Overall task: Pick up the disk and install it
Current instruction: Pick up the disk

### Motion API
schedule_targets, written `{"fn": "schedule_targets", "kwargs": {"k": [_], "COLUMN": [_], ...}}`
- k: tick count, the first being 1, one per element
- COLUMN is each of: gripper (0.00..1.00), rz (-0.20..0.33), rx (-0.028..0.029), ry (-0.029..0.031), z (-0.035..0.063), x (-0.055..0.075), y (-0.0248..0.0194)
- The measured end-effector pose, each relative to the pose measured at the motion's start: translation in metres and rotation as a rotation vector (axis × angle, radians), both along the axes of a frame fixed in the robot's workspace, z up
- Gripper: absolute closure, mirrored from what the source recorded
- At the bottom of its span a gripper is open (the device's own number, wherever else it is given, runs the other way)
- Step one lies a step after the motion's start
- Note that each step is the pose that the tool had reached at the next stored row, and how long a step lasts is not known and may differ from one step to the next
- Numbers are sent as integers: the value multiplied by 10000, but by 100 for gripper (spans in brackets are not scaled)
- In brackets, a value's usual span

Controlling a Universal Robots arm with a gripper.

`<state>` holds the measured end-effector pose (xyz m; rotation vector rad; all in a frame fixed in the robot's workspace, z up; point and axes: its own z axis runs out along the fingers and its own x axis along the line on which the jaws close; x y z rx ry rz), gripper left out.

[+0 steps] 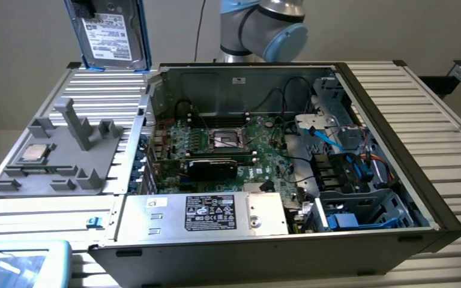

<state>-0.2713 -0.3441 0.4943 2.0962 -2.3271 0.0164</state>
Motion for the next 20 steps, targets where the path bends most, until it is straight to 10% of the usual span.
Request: {"fn": "schedule_targets", "kwargs": {"k": [20], "gripper": [63], "rz": [-1], "rx": [4], "ry": [20], "z": [131], "x": [655], "y": [-519]}}
